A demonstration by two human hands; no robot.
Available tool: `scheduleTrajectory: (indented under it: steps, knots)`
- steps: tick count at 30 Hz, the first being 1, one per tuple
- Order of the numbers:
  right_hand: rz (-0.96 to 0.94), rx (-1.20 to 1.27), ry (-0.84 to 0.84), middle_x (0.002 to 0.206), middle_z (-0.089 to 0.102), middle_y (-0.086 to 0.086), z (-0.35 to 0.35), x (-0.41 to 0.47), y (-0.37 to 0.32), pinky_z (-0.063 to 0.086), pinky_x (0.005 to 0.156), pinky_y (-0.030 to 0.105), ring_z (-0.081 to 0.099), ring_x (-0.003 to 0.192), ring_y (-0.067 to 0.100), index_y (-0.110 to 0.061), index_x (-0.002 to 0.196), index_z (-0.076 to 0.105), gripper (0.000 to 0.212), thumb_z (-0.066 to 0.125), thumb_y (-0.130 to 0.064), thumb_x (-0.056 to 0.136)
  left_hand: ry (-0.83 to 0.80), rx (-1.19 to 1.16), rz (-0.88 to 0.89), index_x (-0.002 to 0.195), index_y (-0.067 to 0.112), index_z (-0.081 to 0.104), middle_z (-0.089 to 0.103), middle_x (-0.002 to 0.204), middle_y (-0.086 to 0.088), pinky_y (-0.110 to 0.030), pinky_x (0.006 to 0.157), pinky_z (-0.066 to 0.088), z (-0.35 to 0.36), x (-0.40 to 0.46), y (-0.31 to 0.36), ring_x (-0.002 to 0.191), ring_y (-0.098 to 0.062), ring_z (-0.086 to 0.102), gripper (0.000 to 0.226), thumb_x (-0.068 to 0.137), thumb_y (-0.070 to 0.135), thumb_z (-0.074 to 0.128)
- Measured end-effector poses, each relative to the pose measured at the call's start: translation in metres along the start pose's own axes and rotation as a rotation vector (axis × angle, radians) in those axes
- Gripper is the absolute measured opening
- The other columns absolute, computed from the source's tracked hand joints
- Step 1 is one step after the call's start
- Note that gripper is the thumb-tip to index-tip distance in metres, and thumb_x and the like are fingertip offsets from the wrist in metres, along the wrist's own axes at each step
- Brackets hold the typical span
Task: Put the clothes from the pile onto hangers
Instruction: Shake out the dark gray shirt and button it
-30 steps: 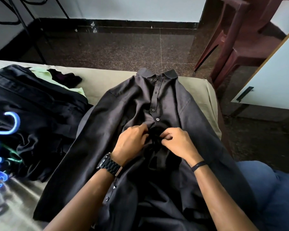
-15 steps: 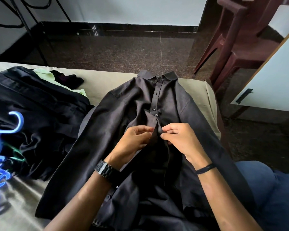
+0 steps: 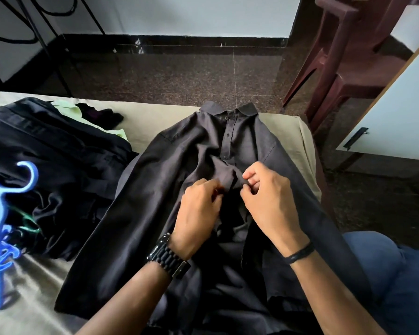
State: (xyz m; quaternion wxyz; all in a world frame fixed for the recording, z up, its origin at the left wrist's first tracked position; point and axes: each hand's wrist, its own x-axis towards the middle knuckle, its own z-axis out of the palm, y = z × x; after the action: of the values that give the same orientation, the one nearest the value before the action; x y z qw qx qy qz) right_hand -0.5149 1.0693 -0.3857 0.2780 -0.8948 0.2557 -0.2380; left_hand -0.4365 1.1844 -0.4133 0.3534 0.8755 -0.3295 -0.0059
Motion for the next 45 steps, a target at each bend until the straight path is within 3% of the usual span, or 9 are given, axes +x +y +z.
scheduleTrajectory:
  steps: [4, 11, 19, 27, 34, 40, 45]
  knots:
    - [-0.003, 0.083, -0.105, 0.08, 0.065, -0.002, 0.009, -0.009, -0.003, 0.053, 0.071, 0.039, 0.064, 0.075, 0.017, -0.014, 0.09, 0.059, 0.019, 0.066, -0.003, 0.076, -0.091, -0.372, -0.279, 0.075, 0.022, 0.068, 0.071, 0.074, 0.005, -0.017, 0.065, 0.052, 0.006, -0.001, 0.002, 0.071, -0.005, 0.066, 0.013, 0.078, 0.009, 0.073]
    - [0.071, 0.201, -0.171, 0.077, 0.062, -0.004, 0.025, -0.021, 0.007, 0.052, 0.071, 0.031, 0.061, 0.068, 0.012, -0.013, 0.092, 0.059, 0.021, 0.067, 0.0, 0.076, -0.111, -0.851, -0.612, 0.077, 0.011, 0.062, 0.071, 0.078, -0.01, -0.029, 0.07, 0.052, 0.023, -0.014, -0.007, 0.071, -0.018, 0.065, 0.022, 0.073, -0.008, 0.074]
    - [0.111, 0.285, -0.2, 0.077, 0.063, -0.005, 0.028, -0.024, 0.017, 0.052, 0.066, 0.018, 0.061, 0.068, 0.005, -0.014, 0.089, 0.058, 0.019, 0.068, -0.001, 0.079, -0.12, -1.378, -0.864, 0.079, 0.007, 0.053, 0.066, 0.064, -0.009, -0.021, 0.058, 0.056, 0.023, -0.013, -0.005, 0.059, -0.015, 0.067, 0.024, 0.082, -0.017, 0.056]
    - [0.178, 0.377, -0.183, 0.078, 0.063, -0.005, 0.031, -0.027, 0.024, 0.047, 0.063, 0.008, 0.062, 0.069, 0.002, -0.018, 0.084, 0.058, 0.021, 0.07, -0.002, 0.08, -0.071, -1.398, -0.943, 0.074, 0.01, 0.052, 0.064, 0.061, -0.008, -0.019, 0.056, 0.055, 0.033, -0.016, 0.001, 0.057, -0.015, 0.064, 0.028, 0.082, -0.016, 0.055]
    - [0.153, 0.369, -0.004, 0.075, 0.061, -0.011, 0.029, -0.032, 0.023, 0.048, 0.062, 0.012, 0.061, 0.068, 0.003, -0.012, 0.09, 0.058, 0.019, 0.069, 0.0, 0.079, 0.037, -1.306, -0.783, 0.08, 0.008, 0.049, 0.064, 0.074, -0.012, -0.022, 0.064, 0.057, 0.031, -0.024, 0.008, 0.067, -0.018, 0.065, 0.025, 0.082, -0.014, 0.06]
    - [0.03, 0.373, -0.068, 0.076, 0.059, -0.012, 0.029, -0.04, 0.018, 0.045, 0.062, 0.005, 0.06, 0.072, -0.006, -0.013, 0.092, 0.057, 0.022, 0.068, 0.002, 0.08, 0.053, -1.181, -0.706, 0.079, 0.01, 0.049, 0.064, 0.078, -0.014, -0.032, 0.07, 0.05, 0.027, -0.029, 0.008, 0.075, -0.028, 0.061, 0.026, 0.082, -0.012, 0.062]
    - [0.026, 0.405, -0.102, 0.079, 0.064, -0.006, 0.025, -0.038, 0.019, 0.049, 0.064, 0.01, 0.063, 0.071, 0.002, -0.014, 0.093, 0.056, 0.022, 0.069, -0.001, 0.08, 0.062, -1.19, -0.675, 0.08, 0.009, 0.048, 0.066, 0.073, -0.009, -0.031, 0.072, 0.052, 0.025, -0.03, 0.008, 0.065, -0.02, 0.065, 0.025, 0.083, -0.012, 0.062]
